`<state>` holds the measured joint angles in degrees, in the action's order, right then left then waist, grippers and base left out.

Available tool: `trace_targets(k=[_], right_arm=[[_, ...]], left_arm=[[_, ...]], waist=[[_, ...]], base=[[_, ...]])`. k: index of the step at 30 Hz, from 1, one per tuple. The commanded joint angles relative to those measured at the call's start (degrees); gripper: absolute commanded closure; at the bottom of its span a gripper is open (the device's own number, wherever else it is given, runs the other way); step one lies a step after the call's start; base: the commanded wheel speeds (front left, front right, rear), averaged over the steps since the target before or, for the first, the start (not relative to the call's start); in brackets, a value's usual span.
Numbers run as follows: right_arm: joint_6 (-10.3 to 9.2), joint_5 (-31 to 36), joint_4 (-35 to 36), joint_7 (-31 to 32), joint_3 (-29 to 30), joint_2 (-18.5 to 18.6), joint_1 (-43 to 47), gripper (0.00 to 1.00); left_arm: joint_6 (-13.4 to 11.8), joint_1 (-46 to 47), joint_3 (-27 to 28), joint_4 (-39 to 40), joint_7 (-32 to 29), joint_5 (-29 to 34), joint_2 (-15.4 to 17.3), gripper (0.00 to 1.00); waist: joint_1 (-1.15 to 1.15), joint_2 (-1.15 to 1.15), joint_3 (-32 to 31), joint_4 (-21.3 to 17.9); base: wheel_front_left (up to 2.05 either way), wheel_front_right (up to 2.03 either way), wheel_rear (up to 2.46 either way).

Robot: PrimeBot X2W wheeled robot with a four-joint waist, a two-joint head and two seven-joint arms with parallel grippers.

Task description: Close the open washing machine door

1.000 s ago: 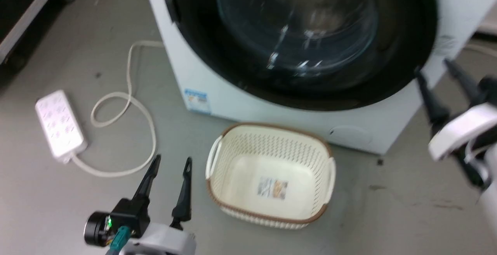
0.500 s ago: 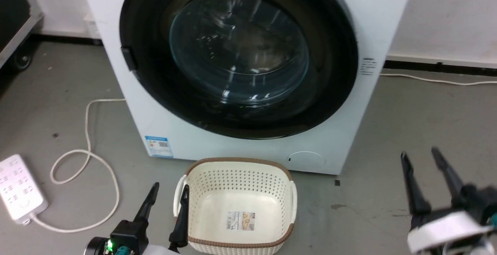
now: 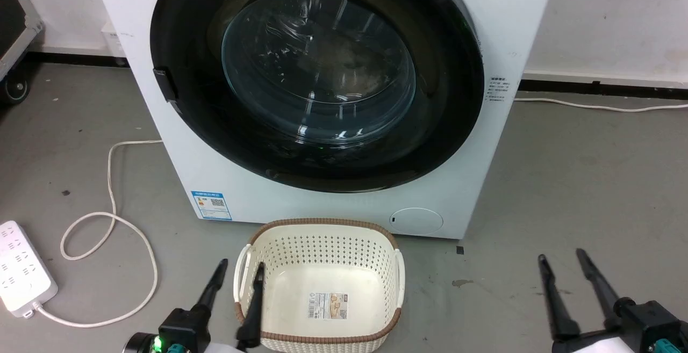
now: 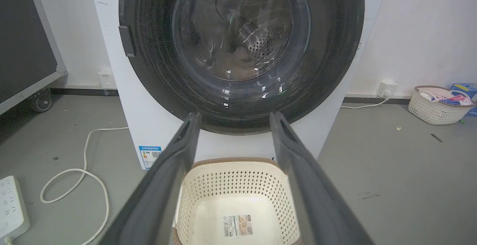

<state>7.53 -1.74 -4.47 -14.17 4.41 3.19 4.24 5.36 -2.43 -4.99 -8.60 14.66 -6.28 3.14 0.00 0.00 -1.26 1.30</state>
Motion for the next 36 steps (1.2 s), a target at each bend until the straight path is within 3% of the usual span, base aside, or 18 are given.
trace_targets(k=[1,36], right_arm=[[0.0,0.0,-0.04,0.0,0.02,0.01,0.0,1.0],[0.0,0.44,1.05,3.55,-1.07,-0.07,-1.07,1.0]], left_arm=[[0.01,0.01,0.01,0.0,0.0,0.0,-0.02,1.0],[-1.33,0.62,1.26,2.16,-3.67,1.57,-0.11,1.0]], waist=[[0.0,0.0,0.0,-0.01],[0.0,0.0,0.32,-0.34]], base=[[0.0,0.0,0.0],[0.0,0.0,0.0]])
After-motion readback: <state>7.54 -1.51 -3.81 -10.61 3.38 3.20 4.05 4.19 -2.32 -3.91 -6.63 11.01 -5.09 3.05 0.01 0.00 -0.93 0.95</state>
